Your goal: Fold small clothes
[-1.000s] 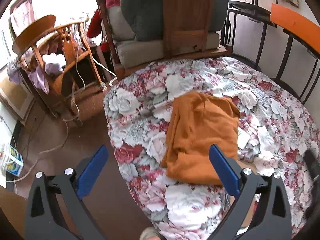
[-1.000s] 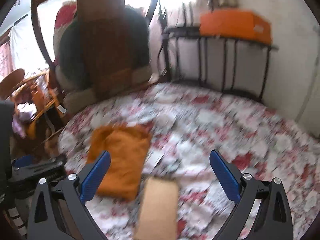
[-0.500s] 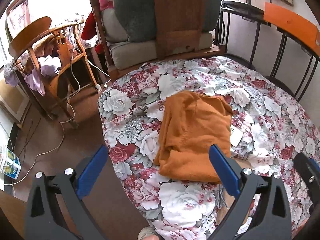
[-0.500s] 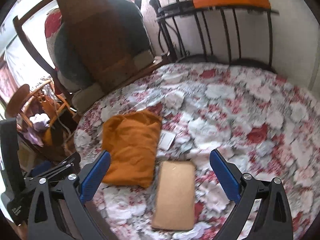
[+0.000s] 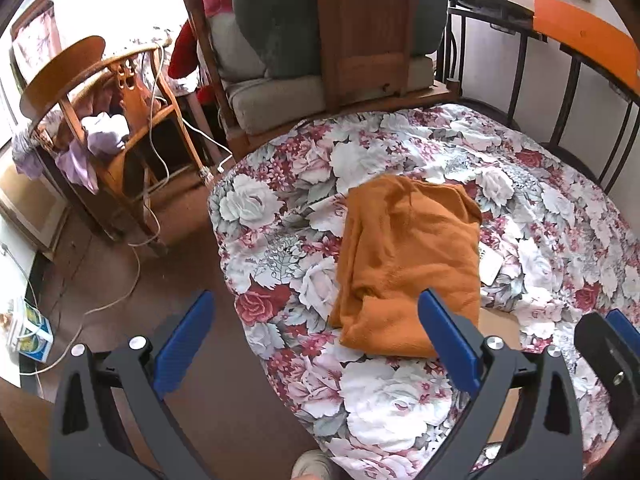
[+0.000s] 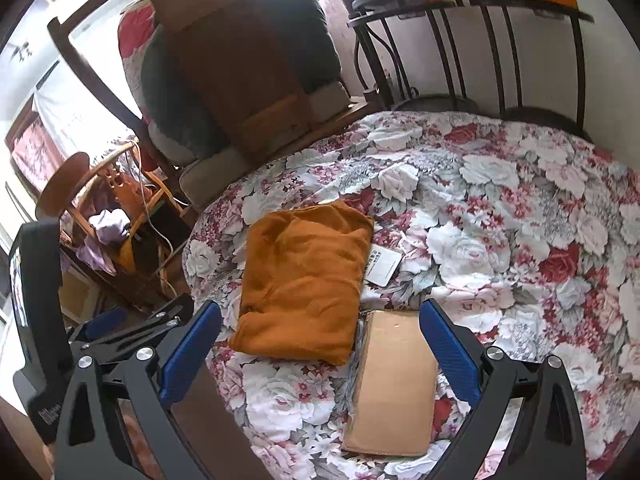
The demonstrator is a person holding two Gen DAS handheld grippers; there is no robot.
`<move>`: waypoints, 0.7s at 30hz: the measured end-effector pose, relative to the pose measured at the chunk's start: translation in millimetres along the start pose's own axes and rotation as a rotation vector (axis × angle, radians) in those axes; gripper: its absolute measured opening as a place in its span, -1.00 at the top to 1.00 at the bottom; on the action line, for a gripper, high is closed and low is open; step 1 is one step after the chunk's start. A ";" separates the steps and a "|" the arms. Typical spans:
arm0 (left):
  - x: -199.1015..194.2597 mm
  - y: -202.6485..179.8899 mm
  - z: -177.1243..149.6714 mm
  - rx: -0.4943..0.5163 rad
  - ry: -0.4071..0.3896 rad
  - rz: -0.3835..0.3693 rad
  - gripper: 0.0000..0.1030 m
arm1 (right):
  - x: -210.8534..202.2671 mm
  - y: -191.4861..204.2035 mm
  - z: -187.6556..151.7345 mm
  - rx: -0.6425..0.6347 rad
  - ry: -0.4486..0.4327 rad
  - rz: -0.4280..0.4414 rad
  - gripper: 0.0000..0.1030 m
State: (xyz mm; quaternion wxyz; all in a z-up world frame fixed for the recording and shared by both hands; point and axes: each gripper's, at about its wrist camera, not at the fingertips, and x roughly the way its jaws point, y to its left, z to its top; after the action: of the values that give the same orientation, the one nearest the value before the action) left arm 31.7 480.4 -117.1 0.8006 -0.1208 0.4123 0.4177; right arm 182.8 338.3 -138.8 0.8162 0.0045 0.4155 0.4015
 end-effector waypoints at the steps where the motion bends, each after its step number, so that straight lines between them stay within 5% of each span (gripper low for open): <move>1: -0.4 0.4 -0.1 -0.002 -0.001 -0.008 -0.91 | -0.1 1.1 -0.1 -0.010 -0.002 -0.007 -0.93; 21: 1.5 -10.9 -2.2 0.020 0.007 -0.018 -0.91 | 1.7 7.5 -5.4 -0.041 0.018 -0.015 -0.93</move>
State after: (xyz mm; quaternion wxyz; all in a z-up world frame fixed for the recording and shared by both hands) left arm 39.4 473.3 -121.2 0.8039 -0.1181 0.4182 0.4061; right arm 174.8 342.7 -140.9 0.8154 -0.0190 0.4143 0.4039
